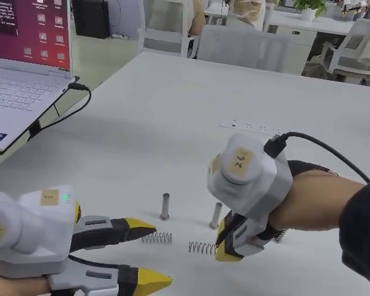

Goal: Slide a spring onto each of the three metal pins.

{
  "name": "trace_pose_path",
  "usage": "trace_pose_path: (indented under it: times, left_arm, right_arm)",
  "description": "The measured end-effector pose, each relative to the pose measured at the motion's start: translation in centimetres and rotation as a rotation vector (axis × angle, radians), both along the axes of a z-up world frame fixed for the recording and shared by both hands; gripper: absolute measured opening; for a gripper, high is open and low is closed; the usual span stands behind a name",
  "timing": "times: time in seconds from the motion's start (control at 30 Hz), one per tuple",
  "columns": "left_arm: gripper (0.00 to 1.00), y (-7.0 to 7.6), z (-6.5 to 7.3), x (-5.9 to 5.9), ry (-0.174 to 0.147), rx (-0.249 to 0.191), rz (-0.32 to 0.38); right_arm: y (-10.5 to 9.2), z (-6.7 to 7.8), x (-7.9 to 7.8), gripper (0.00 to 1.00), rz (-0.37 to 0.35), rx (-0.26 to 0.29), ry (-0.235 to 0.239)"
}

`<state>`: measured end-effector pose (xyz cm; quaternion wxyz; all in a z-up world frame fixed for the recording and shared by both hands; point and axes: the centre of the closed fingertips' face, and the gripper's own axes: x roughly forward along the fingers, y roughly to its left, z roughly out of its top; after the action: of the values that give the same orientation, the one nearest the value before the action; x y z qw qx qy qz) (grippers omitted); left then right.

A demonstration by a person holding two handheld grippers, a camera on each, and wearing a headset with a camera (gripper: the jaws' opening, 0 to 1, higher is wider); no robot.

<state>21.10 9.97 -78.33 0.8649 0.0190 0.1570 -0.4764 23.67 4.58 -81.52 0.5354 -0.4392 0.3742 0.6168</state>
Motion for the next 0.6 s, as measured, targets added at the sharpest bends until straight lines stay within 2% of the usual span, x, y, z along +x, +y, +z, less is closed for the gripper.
trace_pose_path:
  times: [0.27, 0.6]
  left_arm:
    - [0.39, -0.4, 0.0, 0.3, -0.013, 0.01, -0.031]
    - [0.33, -0.9, 0.5, 0.6, -0.05, 0.018, -0.06]
  right_arm:
    - [0.7, 0.8, -0.8, 0.08, 0.028, 0.007, 0.002]
    - [1.8, 1.4, -1.6, 0.08, 0.07, 0.016, -0.011]
